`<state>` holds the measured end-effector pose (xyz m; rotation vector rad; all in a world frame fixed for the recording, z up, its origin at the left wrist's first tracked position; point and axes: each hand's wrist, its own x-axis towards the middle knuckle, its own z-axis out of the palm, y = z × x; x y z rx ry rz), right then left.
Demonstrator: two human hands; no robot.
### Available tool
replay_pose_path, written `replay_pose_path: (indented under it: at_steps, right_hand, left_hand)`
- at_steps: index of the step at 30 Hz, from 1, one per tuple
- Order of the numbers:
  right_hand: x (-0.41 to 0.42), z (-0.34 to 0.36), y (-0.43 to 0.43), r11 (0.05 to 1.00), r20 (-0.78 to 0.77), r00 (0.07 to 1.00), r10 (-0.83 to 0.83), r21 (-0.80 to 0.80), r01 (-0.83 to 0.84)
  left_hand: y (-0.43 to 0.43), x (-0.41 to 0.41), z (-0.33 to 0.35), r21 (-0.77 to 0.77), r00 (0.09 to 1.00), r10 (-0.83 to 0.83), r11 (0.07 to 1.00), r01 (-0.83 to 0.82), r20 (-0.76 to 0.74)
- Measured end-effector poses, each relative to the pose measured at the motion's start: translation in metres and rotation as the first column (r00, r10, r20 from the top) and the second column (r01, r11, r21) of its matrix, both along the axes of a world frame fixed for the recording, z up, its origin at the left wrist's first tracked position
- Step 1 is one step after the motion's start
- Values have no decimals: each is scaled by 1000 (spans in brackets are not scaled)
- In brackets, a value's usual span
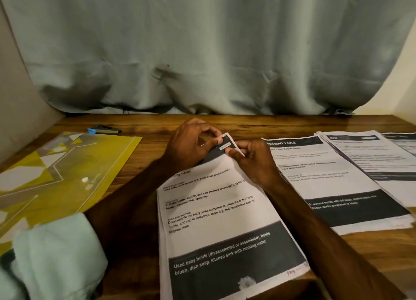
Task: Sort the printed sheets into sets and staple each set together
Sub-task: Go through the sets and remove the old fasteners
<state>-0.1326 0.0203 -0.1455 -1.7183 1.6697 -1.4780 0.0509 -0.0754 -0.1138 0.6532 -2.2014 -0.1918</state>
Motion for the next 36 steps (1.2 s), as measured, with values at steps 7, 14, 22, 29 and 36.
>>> replay_pose_path:
  at_steps: [7, 14, 22, 29, 36]
  right_hand:
    - [11, -2, -2, 1000, 66, 998, 23, 1, -23]
    - [24, 5, -9, 994, 33, 998, 55, 90, -57]
    - [89, 55, -48, 996, -224, 971, -85, -18, 83]
    - [171, 64, -118, 998, -386, 920, 67, 22, -64]
    - [227, 69, -205, 957, -475, 834, 281, 201, -208]
  left_hand:
    - [-12, 14, -1, 455, 960, -279, 858, 239, 22]
    - [-9, 38, 15, 493, 962, -266, 845, 206, 55]
    - [-21, 100, 23, 530, 992, -104, 847, 50, 72]
    - [-34, 138, -14, 696, 995, -18, 713, 81, -96]
    - [-62, 133, -33, 672, 997, 54, 741, -6, -51]
